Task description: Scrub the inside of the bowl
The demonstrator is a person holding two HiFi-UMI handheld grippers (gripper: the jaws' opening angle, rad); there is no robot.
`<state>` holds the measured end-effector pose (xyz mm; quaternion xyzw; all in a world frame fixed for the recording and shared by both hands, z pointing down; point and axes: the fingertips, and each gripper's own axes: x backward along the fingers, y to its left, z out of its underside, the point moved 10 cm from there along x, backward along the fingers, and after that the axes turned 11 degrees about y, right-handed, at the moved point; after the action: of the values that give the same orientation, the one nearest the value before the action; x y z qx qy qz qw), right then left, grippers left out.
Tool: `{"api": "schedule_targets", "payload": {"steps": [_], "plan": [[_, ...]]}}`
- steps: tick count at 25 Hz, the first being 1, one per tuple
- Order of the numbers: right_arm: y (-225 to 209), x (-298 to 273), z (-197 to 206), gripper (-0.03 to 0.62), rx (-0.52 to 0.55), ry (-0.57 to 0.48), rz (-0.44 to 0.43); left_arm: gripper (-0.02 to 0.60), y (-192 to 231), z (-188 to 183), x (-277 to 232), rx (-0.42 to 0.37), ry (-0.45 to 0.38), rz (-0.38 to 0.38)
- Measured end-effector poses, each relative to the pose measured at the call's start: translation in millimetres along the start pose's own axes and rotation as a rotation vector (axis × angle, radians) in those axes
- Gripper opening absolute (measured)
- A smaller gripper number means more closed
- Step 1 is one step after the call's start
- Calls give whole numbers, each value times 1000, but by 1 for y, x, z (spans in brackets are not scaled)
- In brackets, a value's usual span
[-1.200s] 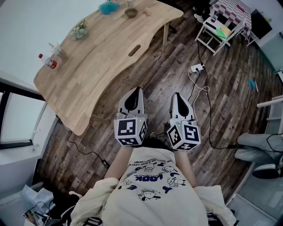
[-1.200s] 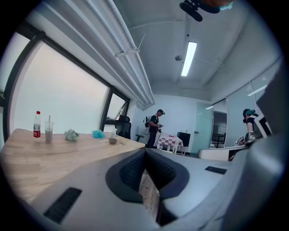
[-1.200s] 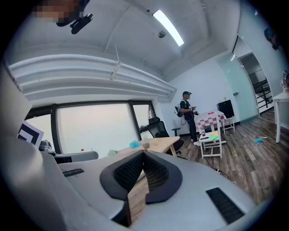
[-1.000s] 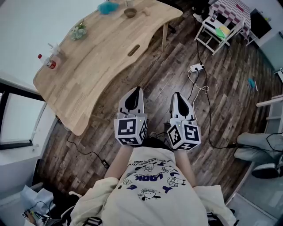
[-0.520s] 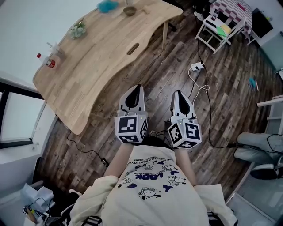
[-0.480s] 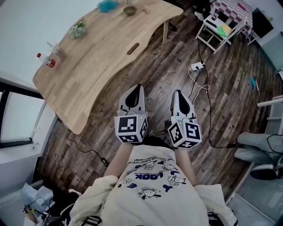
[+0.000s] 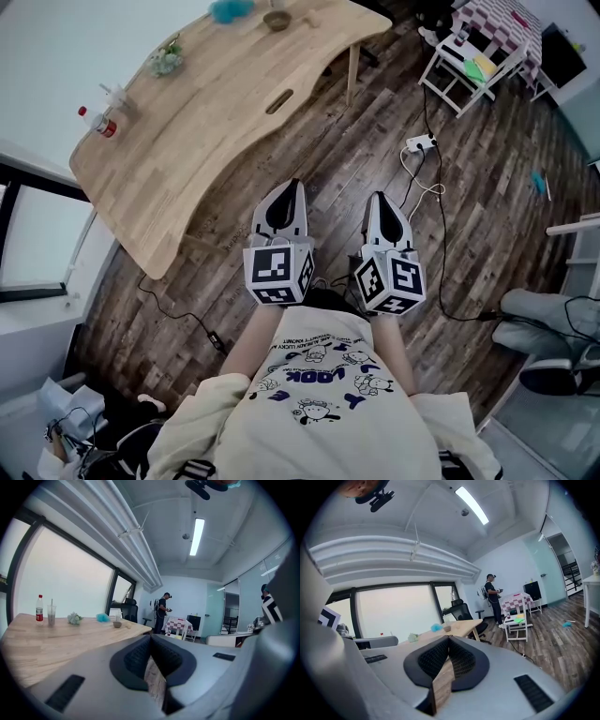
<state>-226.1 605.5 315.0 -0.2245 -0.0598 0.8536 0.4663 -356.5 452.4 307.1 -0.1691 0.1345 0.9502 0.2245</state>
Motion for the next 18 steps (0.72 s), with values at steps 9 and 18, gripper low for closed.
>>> {"api": "schedule_targets", "payload": {"steps": [9,18], "plan": [[-5,-5,6,15,-5,51,1,26,-4,7,-2,3,33,-5],[-8,-39,-4,15,-16,50,23,26,14,-3,-37,15,49,7]]}}
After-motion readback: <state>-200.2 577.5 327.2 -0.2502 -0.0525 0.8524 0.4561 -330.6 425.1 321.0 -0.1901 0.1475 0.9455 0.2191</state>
